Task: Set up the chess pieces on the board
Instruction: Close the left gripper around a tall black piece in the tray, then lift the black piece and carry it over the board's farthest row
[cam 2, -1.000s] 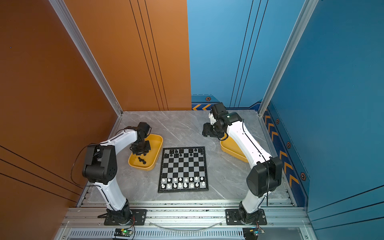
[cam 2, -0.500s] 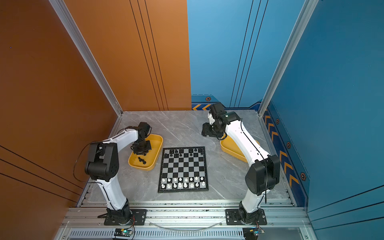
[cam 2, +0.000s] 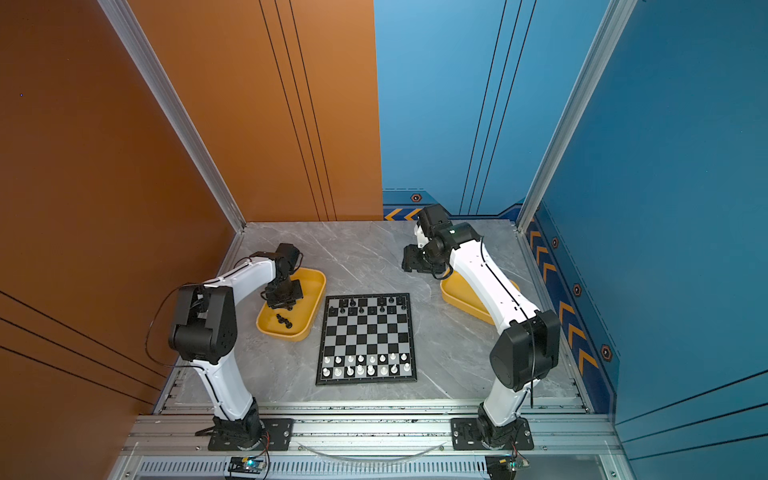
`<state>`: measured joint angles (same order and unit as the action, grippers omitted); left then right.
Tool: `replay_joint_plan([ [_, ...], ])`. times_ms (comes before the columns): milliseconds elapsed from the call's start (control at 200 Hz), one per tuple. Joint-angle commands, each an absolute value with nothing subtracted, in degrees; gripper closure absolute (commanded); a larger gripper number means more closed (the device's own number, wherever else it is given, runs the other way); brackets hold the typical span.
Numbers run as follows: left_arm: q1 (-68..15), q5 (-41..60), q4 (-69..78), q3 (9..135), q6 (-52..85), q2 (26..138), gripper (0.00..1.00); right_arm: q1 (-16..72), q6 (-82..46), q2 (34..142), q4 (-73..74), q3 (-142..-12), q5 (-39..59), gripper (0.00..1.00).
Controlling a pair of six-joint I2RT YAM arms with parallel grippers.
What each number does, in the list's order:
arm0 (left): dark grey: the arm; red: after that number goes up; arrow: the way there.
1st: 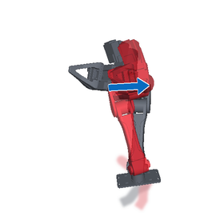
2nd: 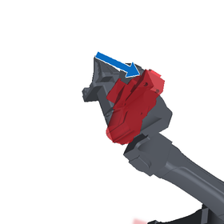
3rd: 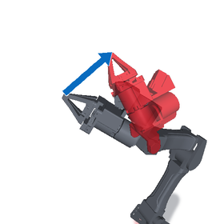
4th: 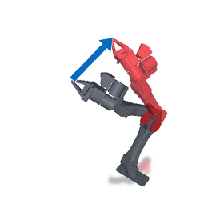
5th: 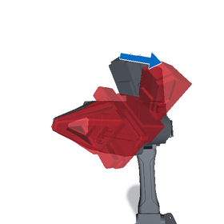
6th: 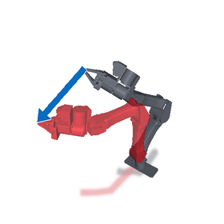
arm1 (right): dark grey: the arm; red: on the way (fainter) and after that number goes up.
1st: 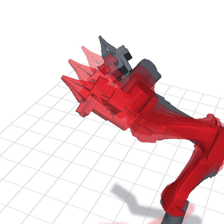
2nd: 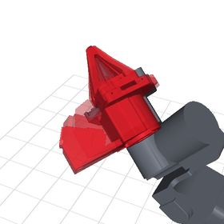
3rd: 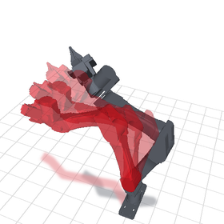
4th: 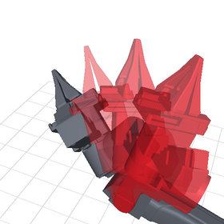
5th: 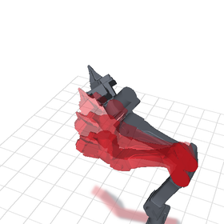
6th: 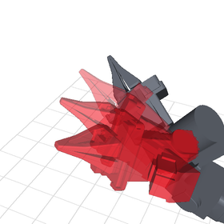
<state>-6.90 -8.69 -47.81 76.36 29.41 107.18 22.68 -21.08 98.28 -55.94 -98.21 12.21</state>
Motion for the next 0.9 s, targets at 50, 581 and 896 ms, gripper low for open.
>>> replay_joint_plan([
  [50, -9.10, -8.52, -50.33, 80.39, 29.73, 102.51, 0.99, 23.29, -22.06, 97.45, -56.97, -98.04, 10.90, 0.37],
  [581, -23.25, -6.11, -52.05, 89.28, 34.25, 104.53, 0.94, 23.38, -22.24, 90.07, -56.63, -89.95, 9.45, 0.37],
  [896, -26.36, -6.02, -51.87, 90.22, 34.87, 108.86, 0.97, 22.50, -22.17, 86.36, -56.58, -87.05, 9.20, 0.37],
])
